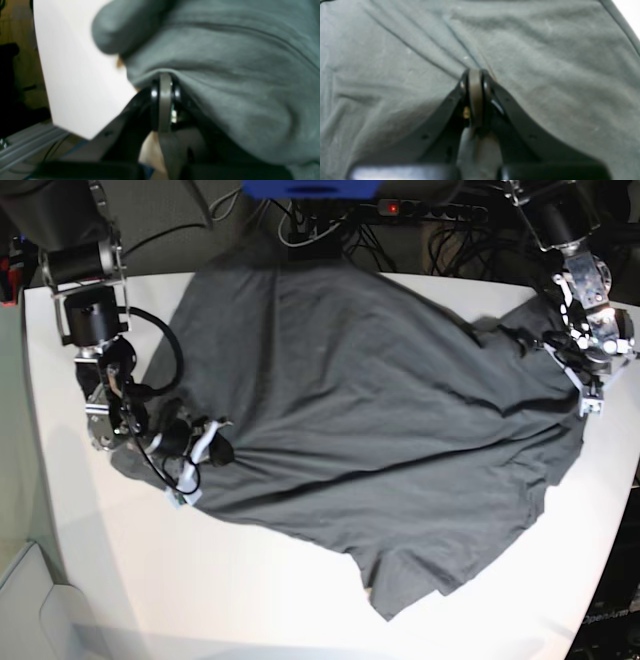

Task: Layout the t-shirt on the table in an organized manner, then fold the t-shirt properly
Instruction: 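Release and move both grippers to the shirt's side edges, then grasp the shirt's side edges with both grippers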

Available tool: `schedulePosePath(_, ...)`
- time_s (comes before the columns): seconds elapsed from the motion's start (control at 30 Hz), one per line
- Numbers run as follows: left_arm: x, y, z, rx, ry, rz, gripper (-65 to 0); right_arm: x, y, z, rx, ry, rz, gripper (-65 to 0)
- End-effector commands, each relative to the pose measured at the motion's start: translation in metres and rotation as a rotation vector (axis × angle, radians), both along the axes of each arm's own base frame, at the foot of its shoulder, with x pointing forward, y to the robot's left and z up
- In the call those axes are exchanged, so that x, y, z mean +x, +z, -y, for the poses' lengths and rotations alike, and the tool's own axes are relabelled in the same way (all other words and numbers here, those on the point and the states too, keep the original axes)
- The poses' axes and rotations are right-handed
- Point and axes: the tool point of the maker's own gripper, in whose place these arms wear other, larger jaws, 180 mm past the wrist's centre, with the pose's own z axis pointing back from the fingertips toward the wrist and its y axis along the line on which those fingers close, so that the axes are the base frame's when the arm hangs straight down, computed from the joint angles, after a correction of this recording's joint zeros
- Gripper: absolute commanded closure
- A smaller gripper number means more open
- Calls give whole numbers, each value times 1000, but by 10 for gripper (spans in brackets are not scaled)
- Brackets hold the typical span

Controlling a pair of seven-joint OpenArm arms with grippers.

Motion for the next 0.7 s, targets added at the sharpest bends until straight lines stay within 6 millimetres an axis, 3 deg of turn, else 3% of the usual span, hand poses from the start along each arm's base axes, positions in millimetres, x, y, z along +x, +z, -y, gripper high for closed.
schedulePosePath(0.0, -17, -16, 3, -30, 3, -94, -4, 9, 7, 16, -53, -15, 14, 0)
schedulePosePath(0.13, -11, -1, -25, 23, 6, -82, -4, 15, 12, 29, -78, -24, 22, 0)
schedulePosePath(0.33, 14, 24, -41, 59, 12, -28, -4, 17, 17, 27, -77, -17, 37, 0)
schedulePosePath(0.67, 54, 72, -28, 98, -16, 132, -4, 18, 95, -4, -148, 127, 248, 0)
